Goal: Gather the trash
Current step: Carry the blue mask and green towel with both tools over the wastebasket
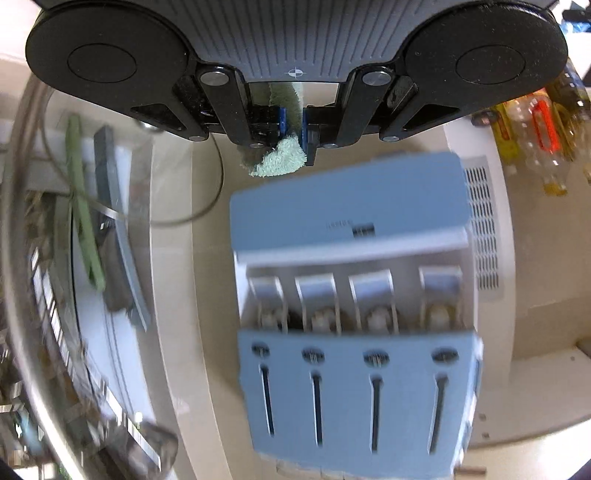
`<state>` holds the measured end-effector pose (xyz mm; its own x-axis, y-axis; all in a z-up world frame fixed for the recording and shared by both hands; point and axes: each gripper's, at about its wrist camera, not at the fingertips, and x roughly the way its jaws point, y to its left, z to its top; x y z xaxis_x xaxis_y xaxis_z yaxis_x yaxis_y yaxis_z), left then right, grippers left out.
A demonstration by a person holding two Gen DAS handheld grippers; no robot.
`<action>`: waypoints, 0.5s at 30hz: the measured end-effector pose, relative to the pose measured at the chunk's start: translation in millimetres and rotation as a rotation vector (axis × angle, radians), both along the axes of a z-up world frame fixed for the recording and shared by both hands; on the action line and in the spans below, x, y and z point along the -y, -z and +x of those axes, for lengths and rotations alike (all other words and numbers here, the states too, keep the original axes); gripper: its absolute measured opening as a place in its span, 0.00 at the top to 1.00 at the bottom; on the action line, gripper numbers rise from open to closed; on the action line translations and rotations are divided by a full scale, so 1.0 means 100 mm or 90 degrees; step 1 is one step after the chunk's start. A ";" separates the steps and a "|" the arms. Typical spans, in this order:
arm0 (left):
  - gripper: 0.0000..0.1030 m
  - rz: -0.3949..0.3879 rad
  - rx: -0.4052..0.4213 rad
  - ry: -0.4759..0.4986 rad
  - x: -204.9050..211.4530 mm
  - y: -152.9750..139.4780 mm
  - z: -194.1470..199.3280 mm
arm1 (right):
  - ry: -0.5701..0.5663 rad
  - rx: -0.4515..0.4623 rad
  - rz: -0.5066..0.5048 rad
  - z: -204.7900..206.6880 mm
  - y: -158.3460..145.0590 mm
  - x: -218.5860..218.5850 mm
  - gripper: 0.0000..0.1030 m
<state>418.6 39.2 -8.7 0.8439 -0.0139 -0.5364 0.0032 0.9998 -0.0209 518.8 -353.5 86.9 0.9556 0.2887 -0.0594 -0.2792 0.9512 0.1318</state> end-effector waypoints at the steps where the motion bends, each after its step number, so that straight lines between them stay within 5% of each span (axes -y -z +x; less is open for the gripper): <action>1: 0.83 0.000 0.001 -0.002 0.00 -0.01 -0.03 | 0.003 0.009 -0.003 -0.06 -0.07 -0.01 0.92; 15: 0.83 -0.003 -0.002 0.013 0.12 -0.16 -0.69 | -0.109 0.042 0.015 -1.20 -0.52 0.04 0.92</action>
<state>349.5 27.6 7.3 0.8420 -0.0345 -0.5384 0.0242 0.9994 -0.0261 399.0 -357.5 139.1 0.8936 0.4487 0.0101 -0.4461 0.8855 0.1298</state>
